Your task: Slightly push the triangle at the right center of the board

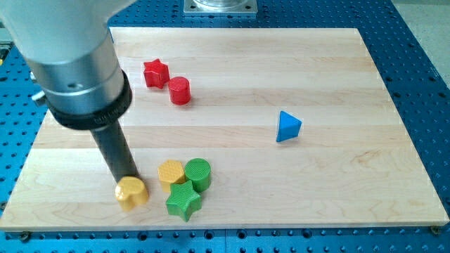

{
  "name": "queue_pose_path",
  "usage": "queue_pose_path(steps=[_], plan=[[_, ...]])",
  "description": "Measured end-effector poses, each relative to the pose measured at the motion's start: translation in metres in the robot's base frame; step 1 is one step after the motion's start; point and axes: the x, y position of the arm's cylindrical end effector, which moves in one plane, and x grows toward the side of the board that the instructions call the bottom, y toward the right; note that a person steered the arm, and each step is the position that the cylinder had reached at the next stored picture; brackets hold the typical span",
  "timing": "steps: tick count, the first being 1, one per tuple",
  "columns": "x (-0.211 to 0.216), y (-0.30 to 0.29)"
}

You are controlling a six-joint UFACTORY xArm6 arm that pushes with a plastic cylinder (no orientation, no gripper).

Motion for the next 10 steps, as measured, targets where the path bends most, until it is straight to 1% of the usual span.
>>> queue_pose_path(steps=[1, 2, 3, 4, 5, 6, 7, 9, 10], plan=[[0.002, 0.0], [-0.005, -0.025], [-0.045, -0.024], [-0.052, 0.054], [-0.06, 0.119], [-0.082, 0.119], [-0.087, 0.162], [-0.096, 0.281], [-0.084, 0.286]])
